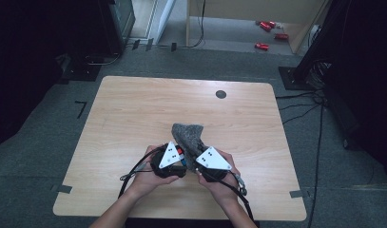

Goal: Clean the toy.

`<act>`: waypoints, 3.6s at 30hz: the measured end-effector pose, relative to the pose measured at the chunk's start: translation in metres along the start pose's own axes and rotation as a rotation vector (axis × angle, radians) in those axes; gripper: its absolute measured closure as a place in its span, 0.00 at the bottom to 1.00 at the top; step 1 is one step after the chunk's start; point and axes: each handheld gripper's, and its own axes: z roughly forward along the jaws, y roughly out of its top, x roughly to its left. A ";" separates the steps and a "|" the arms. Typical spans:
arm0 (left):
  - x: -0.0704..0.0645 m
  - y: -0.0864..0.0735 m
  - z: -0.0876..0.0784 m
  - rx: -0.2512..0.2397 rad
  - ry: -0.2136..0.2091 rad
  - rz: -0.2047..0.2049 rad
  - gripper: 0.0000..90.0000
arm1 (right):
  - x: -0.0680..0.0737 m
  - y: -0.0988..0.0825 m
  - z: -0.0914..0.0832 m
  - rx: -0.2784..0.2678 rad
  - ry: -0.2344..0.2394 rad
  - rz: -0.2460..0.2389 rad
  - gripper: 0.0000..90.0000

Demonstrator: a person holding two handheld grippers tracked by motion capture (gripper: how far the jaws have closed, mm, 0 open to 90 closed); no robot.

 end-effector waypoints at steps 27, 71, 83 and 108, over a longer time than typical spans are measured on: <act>0.004 0.006 0.001 0.067 -0.002 -0.041 0.39 | 0.007 -0.003 0.003 -0.011 0.087 -0.092 0.80; 0.000 0.008 -0.004 -0.001 -0.016 -0.003 0.39 | -0.010 -0.004 -0.004 -0.055 0.032 -0.035 0.84; 0.002 0.007 -0.005 -0.012 -0.015 -0.012 0.39 | -0.012 -0.005 -0.001 -0.061 0.045 -0.052 0.84; 0.011 -0.008 -0.014 -0.337 -0.052 -0.026 0.39 | -0.050 -0.026 0.002 -0.087 0.136 0.365 0.85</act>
